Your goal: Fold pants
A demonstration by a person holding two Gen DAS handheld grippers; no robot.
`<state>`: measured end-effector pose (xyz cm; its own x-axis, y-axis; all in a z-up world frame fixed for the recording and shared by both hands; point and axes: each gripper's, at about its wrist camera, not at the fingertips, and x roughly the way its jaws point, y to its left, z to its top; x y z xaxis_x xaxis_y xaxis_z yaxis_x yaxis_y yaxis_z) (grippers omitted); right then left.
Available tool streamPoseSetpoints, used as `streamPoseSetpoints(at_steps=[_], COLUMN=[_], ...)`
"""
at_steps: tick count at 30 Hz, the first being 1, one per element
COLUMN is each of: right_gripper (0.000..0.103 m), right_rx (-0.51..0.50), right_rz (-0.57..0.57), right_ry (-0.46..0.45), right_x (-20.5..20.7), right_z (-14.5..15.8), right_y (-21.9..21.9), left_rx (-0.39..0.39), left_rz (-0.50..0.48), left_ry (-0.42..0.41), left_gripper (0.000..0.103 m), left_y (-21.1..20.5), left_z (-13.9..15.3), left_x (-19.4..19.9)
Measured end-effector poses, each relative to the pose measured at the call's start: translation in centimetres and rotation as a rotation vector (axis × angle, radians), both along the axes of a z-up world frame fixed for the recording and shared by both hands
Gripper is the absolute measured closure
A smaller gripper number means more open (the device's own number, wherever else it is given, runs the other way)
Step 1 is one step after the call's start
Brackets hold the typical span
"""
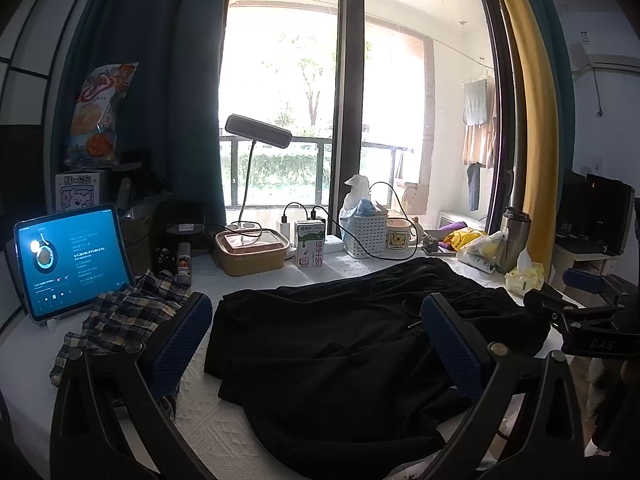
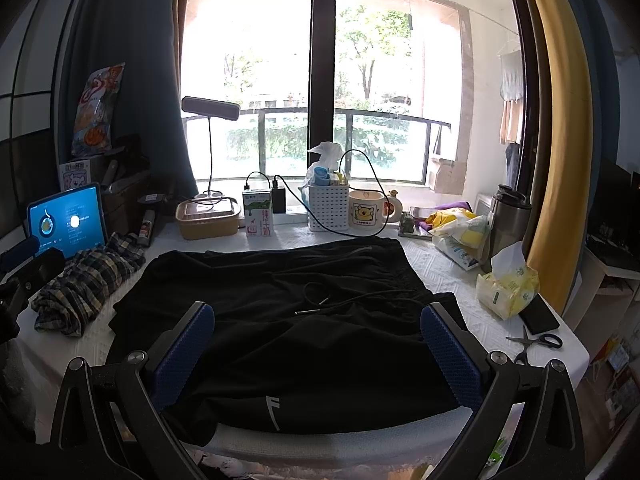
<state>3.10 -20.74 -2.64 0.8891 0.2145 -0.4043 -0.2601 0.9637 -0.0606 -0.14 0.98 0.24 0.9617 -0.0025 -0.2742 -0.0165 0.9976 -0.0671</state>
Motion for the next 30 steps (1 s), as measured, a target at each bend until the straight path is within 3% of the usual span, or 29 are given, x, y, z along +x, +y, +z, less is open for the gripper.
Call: streamPoseSetpoints(at_steps=[30], right_gripper=[0.0], right_rx=[-0.002], right_rz=[0.001], right_ry=[0.002], right_x=[-0.02], right_z=[-0.11], right_y=[0.09], left_rx=[-0.002], left_rz=[0.0], left_ry=[0.008], left_gripper=[0.0], left_y=[0.2], left_z=[-0.27], left_x=[-0.08])
